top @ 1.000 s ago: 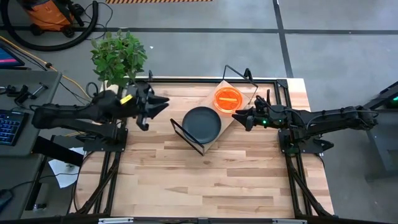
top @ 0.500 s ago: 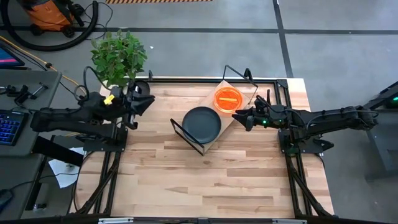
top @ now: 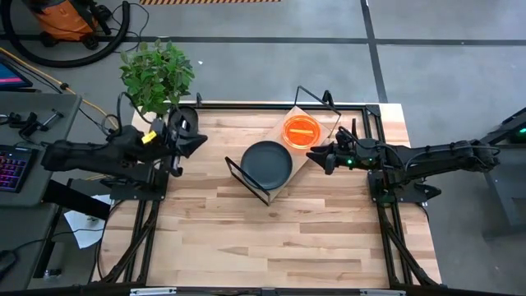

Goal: Place and stack plates onto a shelf
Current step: Return to Home Position

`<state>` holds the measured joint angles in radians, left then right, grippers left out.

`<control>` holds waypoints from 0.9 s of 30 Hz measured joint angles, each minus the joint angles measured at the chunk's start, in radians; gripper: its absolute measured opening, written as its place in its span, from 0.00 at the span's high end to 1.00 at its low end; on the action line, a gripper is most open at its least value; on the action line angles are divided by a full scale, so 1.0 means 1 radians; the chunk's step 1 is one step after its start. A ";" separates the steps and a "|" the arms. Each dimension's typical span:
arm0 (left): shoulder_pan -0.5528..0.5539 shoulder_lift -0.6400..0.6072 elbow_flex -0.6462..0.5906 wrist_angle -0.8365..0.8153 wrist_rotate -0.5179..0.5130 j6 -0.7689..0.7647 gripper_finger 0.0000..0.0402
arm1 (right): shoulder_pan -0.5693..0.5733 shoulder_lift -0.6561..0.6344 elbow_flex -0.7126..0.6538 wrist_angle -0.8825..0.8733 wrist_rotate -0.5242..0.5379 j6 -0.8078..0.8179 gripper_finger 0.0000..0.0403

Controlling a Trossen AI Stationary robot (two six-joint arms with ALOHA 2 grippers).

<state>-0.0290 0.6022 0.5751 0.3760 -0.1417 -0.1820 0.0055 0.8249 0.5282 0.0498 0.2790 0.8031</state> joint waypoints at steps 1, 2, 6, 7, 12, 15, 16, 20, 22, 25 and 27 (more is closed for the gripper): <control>-0.012 0.000 -0.015 0.019 -0.001 0.000 1.00 | 0.000 0.000 0.000 0.000 -0.001 0.000 0.42; -0.024 0.001 -0.030 0.042 -0.007 -0.001 1.00 | 0.000 0.000 0.000 0.000 -0.002 0.000 0.42; -0.079 -0.001 -0.105 0.139 -0.063 -0.008 1.00 | 0.000 0.000 0.000 0.000 -0.002 0.000 0.42; -0.092 -0.001 -0.126 0.167 -0.078 -0.006 1.00 | 0.000 0.000 0.000 0.000 -0.002 0.000 0.42; -0.120 -0.023 -0.215 0.259 -0.104 0.017 1.00 | 0.000 0.000 0.000 0.000 -0.002 -0.010 0.42; -0.117 -0.062 -0.259 0.256 -0.108 0.032 1.00 | 0.000 0.000 0.000 0.006 -0.002 -0.024 0.42; -0.113 -0.081 -0.271 0.254 -0.107 0.040 1.00 | 0.000 0.000 0.000 0.014 -0.002 -0.018 0.42; -0.093 -0.182 -0.322 0.249 -0.096 0.086 1.00 | 0.000 0.000 0.000 0.050 -0.002 -0.023 0.42; -0.081 -0.245 -0.345 0.224 -0.084 0.088 1.00 | 0.000 0.000 0.000 0.058 -0.002 -0.026 0.42; -0.073 -0.346 -0.380 0.165 -0.063 0.071 1.00 | 0.000 0.000 0.000 0.058 -0.002 -0.022 0.42; -0.073 -0.410 -0.406 0.107 -0.061 0.054 1.00 | 0.000 0.000 0.000 0.058 -0.002 -0.019 0.42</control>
<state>-0.1024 0.1917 0.1691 0.4832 -0.2026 -0.1281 0.0055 0.8249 0.5282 0.1078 0.2771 0.7842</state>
